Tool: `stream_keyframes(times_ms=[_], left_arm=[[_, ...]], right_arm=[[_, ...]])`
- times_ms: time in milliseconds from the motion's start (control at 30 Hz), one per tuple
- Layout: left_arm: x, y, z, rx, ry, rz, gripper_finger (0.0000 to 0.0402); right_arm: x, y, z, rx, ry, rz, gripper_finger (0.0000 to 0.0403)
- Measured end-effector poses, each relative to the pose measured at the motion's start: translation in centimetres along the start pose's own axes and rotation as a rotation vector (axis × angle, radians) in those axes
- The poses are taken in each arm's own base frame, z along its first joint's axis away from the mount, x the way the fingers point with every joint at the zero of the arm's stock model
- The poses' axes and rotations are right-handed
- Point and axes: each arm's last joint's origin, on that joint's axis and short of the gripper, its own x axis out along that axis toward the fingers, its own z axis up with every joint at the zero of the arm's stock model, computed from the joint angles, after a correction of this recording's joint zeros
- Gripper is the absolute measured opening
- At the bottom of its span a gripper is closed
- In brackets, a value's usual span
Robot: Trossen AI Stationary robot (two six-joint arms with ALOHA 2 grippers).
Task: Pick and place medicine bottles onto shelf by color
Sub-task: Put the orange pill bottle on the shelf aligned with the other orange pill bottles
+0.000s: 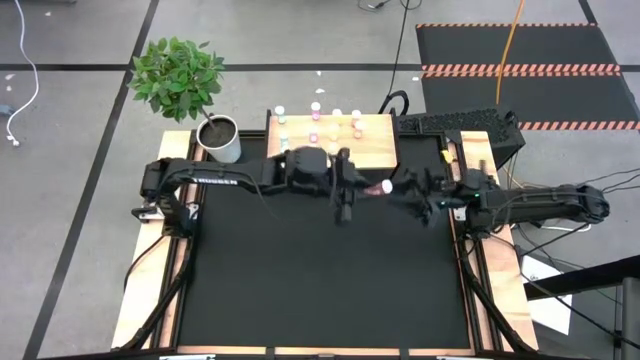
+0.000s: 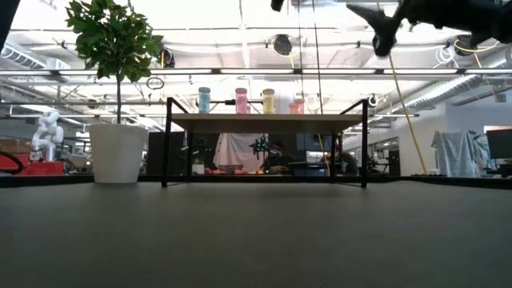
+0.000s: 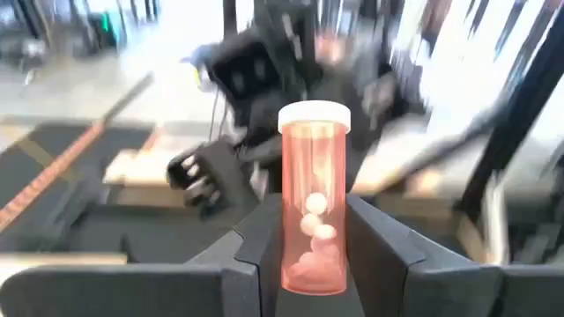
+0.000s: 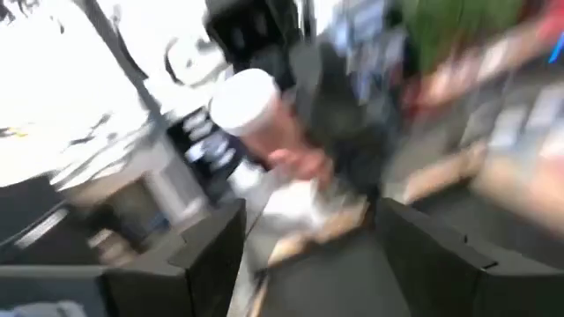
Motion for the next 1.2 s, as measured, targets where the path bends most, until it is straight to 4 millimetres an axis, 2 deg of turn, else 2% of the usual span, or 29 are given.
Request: stream_keyframes(times_ms=[133, 300, 500, 633, 833, 1033, 1200], left_arm=[[0.0, 0.8, 1.2, -0.109, -0.136, -0.059, 0.011], [0.1, 1.0, 2.2, -0.176, -0.251, -0.087, 0.011], [0.5, 1.1, 2.6, -0.182, -0.363, -0.095, 0.0111], [0.4, 1.1, 3.4, -0.182, -0.475, -0.093, 0.0111], [0.4, 1.4, 3.3, -0.195, -0.48, -0.063, 0.0111], [0.4, 1.5, 3.4, -0.138, -0.487, -0.006, 0.0111], [0.4, 1.5, 3.3, -0.134, -0.484, 0.002, 0.0111]], right_arm=[[-0.5, 0.8, 1.8, -0.188, -0.233, -0.031, 0.0248], [-0.7, 1.7, 3.0, -0.299, -0.379, 0.026, 0.0248], [0.4, 1.2, 2.5, -0.309, -0.332, 0.0, 0.0247], [1.5, 1.4, 3.2, -0.328, -0.328, 0.006, 0.0247], [3.1, 2.1, 4.6, -0.359, -0.326, 0.021, 0.0247], [4.7, 2.4, 5.4, -0.349, -0.236, -0.021, 0.0246], [4.9, 2.3, 5.5, -0.346, -0.214, -0.032, 0.0219]])
